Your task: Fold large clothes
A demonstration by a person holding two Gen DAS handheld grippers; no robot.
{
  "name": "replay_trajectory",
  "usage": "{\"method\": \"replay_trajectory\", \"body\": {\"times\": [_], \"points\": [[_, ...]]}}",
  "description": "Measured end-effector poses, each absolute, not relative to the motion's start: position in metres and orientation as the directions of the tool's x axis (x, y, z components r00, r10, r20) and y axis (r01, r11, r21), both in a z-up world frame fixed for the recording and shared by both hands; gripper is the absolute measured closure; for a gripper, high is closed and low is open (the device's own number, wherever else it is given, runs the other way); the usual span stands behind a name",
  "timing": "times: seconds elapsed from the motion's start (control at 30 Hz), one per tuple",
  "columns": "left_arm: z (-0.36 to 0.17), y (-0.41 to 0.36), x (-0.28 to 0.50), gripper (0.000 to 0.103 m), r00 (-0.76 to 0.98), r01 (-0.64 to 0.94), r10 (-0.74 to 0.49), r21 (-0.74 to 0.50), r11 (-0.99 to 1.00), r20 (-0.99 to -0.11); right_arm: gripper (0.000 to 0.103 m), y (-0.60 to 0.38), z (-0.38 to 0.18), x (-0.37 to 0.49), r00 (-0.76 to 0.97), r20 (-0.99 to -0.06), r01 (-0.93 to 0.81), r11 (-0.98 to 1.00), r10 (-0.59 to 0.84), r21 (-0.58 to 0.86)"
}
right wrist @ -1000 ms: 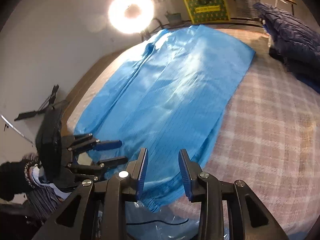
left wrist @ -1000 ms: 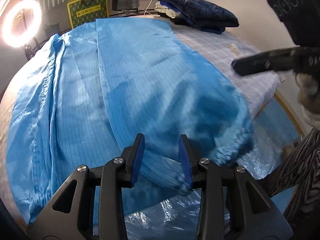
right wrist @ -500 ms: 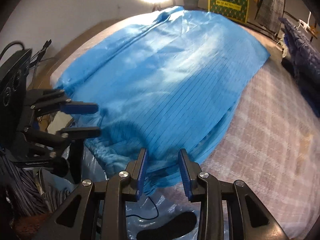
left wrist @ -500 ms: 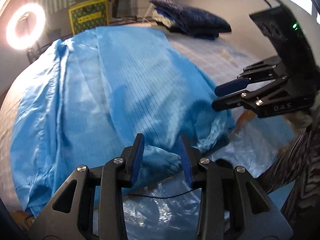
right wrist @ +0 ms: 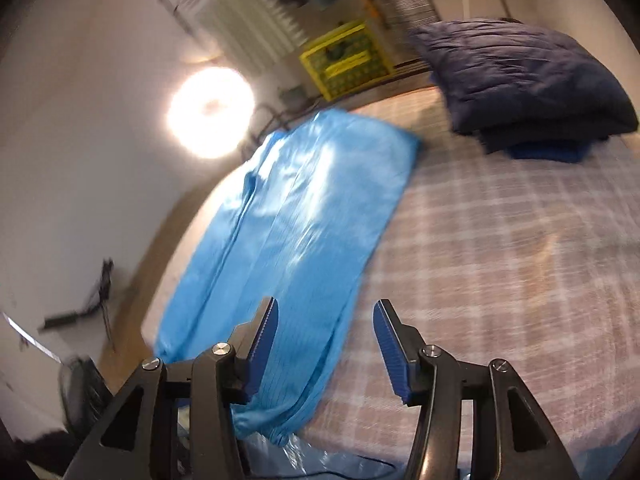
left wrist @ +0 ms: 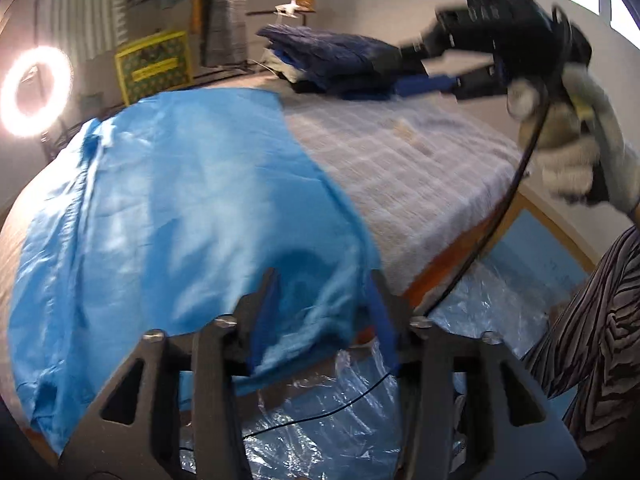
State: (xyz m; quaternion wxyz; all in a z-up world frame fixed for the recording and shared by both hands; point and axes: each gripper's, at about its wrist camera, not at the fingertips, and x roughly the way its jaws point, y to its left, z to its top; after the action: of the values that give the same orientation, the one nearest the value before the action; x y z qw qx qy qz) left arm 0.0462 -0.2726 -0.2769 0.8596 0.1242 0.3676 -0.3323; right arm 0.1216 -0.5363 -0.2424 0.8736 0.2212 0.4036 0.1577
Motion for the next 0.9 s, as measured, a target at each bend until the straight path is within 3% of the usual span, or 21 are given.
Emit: {"method": "replay_trajectory", "body": {"times": [0.2, 0.43, 0.53, 0.6, 0.67, 0.9], "points": [[-0.297, -0.303, 0.044, 0.052, 0.498, 0.697, -0.441, 0.043, 0.715, -0.746, 0.046, -0.573, -0.238, 0.121, 0.675, -0.589, -0.044, 0.821, 0.444, 0.569], [-0.317, -0.321, 0.04, 0.049, 0.546, 0.707, -0.366, 0.18, 0.684, -0.754, 0.046, -0.587, -0.254, 0.136, 0.671, -0.597, 0.006, 0.802, 0.44, 0.598], [-0.318, -0.321, 0.045, 0.065, 0.558, 0.7, -0.361, 0.189, 0.689, -0.747, 0.046, -0.59, -0.257, 0.146, 0.667, -0.594, 0.017, 0.788, 0.449, 0.615], [-0.315, -0.317, 0.051, 0.071, 0.53, 0.704, -0.392, 0.132, 0.698, -0.752, 0.046, -0.593, -0.259, 0.156, 0.666, -0.591, 0.029, 0.776, 0.455, 0.63], [-0.312, -0.313, 0.055, 0.087, 0.503, 0.706, -0.418, 0.081, 0.703, -0.756, 0.046, -0.596, -0.263, 0.165, 0.665, -0.585, 0.04, 0.76, 0.463, 0.648], [-0.295, -0.287, 0.071, 0.094, 0.425, 0.642, -0.515, -0.153, 0.751, -0.744, 0.046, -0.597, -0.282, 0.21, 0.659, -0.591, 0.103, 0.723, 0.465, 0.683]]}}
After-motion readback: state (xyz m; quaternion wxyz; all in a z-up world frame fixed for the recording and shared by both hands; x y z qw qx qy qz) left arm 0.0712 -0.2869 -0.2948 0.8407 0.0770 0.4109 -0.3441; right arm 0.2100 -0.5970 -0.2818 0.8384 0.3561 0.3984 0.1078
